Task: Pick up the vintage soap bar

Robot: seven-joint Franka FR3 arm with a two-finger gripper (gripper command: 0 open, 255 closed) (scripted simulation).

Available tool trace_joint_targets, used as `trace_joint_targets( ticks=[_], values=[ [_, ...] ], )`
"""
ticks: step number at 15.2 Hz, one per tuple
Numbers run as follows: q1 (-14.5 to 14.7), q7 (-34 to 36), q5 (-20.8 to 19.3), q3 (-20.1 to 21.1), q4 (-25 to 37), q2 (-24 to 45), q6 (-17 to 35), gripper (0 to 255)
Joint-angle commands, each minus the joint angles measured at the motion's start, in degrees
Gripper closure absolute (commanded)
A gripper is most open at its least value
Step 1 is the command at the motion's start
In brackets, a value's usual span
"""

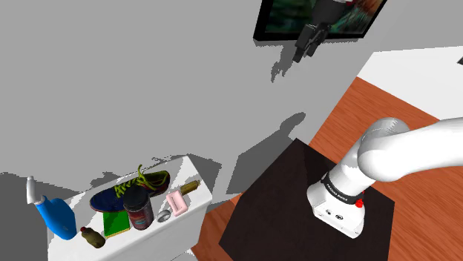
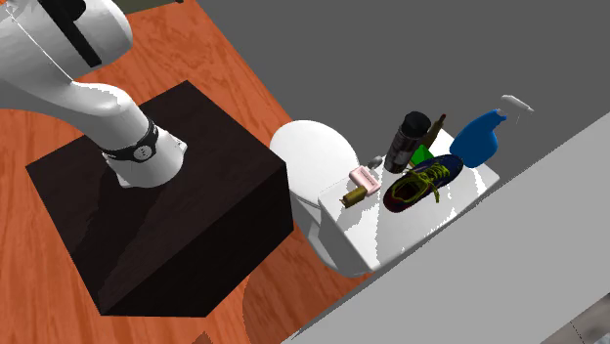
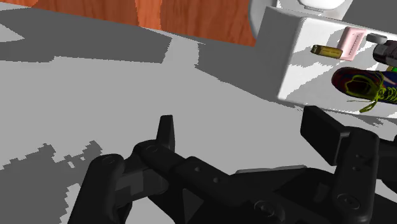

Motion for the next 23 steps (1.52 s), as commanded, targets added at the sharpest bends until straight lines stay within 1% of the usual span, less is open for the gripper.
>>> trace_joint_targets(
  ticks=[1,6,12,17,23],
  values=[
    [0.0,0.0,0.0,0.0,0.0,0.0,0.0,0],
    [3.1,-3.9,0.3,1.0,-4.1,5.0,8.8,0],
    [6.6,-8.5,0.6,2.5,-7.4,12.5,19.2,0],
    [9.3,-12.1,0.5,4.1,-8.8,19.9,27.7,0],
    [12.1,-15.8,-0.3,6.3,-8.9,29.8,37.2,0]
  ],
)
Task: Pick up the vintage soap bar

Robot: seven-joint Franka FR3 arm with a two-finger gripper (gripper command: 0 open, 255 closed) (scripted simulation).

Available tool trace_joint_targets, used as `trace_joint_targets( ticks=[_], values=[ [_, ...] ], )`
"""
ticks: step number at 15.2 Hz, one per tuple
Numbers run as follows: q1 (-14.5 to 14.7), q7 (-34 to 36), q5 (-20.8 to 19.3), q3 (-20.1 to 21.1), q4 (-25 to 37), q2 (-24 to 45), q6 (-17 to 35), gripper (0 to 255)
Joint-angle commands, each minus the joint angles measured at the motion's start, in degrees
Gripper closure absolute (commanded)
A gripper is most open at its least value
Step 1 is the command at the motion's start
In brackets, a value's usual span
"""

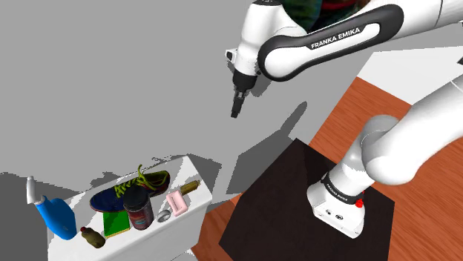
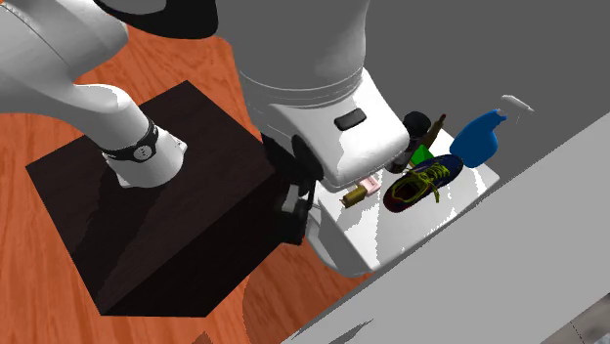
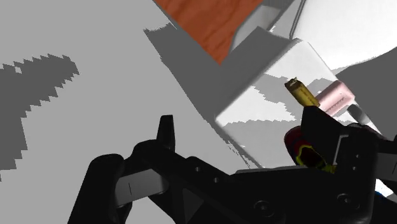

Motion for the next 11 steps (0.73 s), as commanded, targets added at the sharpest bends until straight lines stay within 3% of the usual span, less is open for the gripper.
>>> trace_joint_targets(
  ticks=[1,11],
  values=[
    [0.9,-1.3,-0.4,0.8,-0.2,3.0,3.0,0],
    [4.8,-4.4,-6.4,4.6,3.4,21.1,16.4,0]
  ],
)
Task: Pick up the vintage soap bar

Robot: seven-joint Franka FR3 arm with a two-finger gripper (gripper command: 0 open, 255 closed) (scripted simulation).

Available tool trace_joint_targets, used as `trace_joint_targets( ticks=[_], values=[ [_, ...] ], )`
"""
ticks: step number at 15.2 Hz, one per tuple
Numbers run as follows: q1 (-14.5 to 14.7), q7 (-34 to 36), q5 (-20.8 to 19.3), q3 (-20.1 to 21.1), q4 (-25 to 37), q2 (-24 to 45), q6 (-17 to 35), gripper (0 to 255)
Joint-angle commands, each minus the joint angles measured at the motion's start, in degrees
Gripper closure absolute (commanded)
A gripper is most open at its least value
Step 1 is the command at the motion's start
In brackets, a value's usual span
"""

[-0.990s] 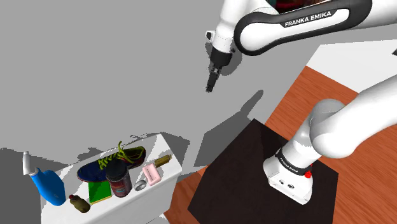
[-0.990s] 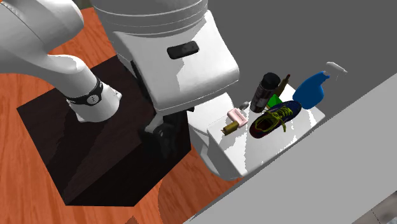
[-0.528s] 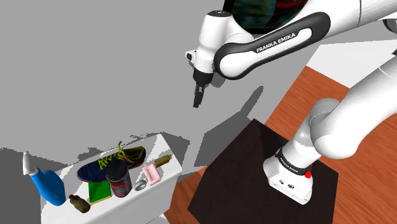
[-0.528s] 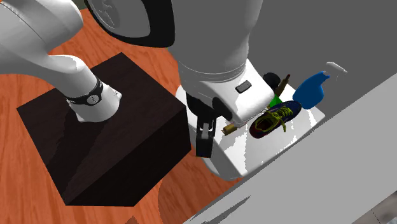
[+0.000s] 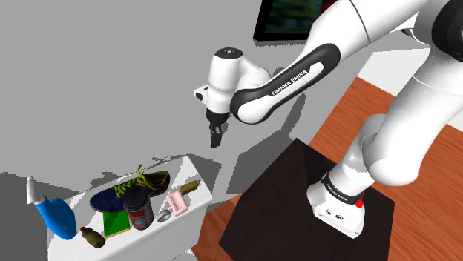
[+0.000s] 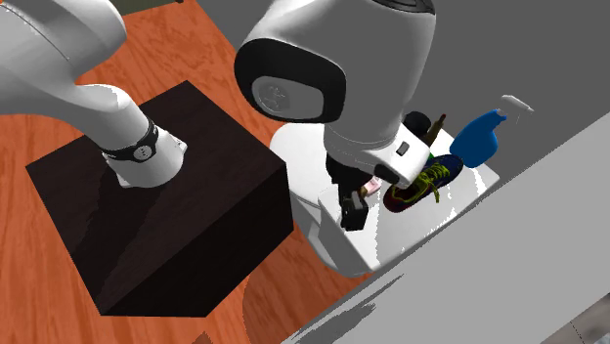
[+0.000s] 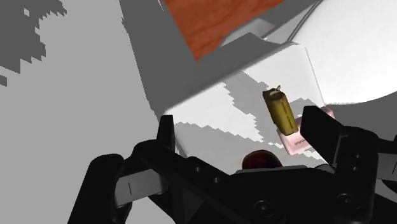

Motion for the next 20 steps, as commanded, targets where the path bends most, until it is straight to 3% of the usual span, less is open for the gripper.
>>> trace_joint_targets(
  ticks=[1,14,20],
  values=[
    [0.9,-0.3,-1.9,0.6,0.9,3.7,2.5,0],
    [10.9,0.4,-16.6,-0.9,11.2,27.5,13.6,0],
    [12.6,1.8,-18.4,-2.7,13.1,32.1,16.3,0]
  ],
)
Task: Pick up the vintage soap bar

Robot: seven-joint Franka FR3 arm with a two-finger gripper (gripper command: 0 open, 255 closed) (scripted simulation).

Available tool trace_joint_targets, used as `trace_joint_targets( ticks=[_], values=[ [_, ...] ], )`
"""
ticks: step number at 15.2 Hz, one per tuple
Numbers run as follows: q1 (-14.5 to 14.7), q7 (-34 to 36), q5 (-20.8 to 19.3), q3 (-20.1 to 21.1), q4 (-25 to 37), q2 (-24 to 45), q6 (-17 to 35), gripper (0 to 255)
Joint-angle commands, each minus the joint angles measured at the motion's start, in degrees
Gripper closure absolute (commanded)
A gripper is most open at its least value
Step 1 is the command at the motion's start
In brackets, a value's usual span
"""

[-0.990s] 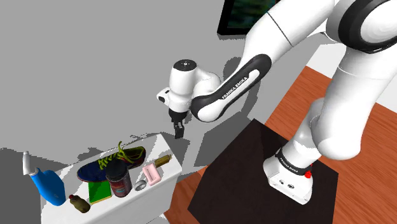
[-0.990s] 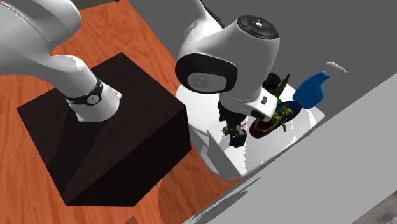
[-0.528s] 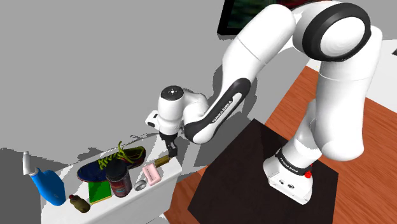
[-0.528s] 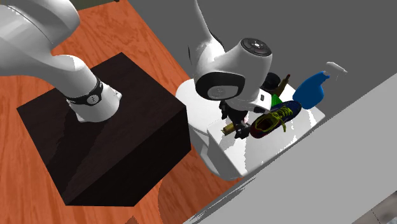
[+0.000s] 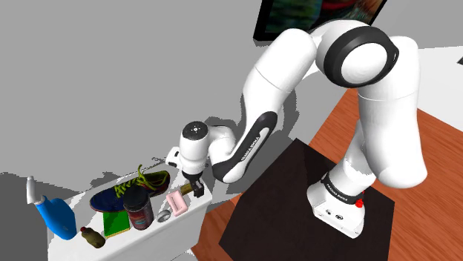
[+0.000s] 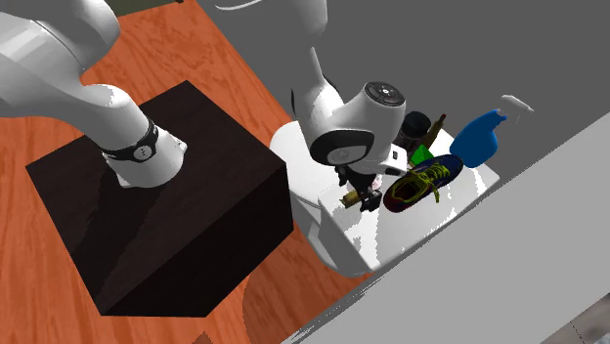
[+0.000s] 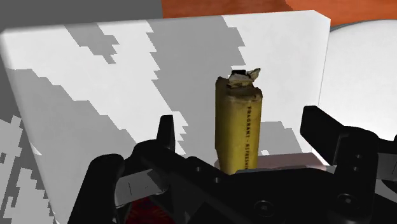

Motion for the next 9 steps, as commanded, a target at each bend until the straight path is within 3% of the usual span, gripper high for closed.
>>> trace_joint_targets(
  ticks=[1,4,5,9],
  values=[
    [0.6,0.5,-0.5,-0.7,0.6,1.5,1.0,0],
    [1.0,0.9,-0.9,-1.2,1.2,2.8,1.7,0],
    [1.0,0.9,-0.9,-1.2,1.3,2.9,1.7,255],
    [1.0,0.9,-0.9,-1.2,1.3,2.9,1.7,255]
  ],
)
